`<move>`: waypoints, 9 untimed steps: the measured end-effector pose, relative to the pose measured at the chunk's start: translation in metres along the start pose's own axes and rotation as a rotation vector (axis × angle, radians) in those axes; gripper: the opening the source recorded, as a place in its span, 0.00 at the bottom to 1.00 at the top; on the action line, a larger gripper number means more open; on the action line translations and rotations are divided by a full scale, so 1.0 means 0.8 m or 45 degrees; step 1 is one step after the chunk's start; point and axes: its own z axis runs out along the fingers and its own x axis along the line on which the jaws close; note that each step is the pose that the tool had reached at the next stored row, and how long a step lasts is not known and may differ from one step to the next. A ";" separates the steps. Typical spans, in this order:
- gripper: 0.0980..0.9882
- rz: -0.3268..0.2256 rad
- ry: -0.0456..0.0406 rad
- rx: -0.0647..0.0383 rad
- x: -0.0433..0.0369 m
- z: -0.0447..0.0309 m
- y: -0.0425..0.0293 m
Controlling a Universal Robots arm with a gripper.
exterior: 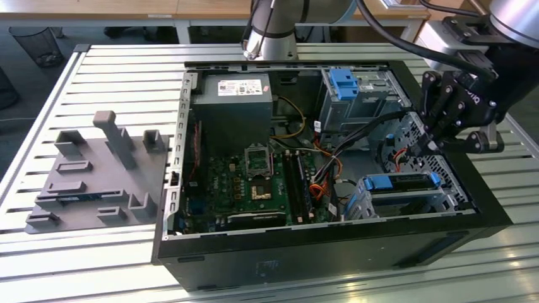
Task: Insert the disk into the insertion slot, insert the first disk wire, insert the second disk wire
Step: 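Insert the first disk wire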
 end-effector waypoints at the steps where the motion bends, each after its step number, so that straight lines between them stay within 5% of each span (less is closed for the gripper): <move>1: 0.01 0.000 0.000 0.000 -0.001 0.0000 -0.0001; 9: 0.01 0.000 0.000 0.000 -0.005 0.0004 -0.0004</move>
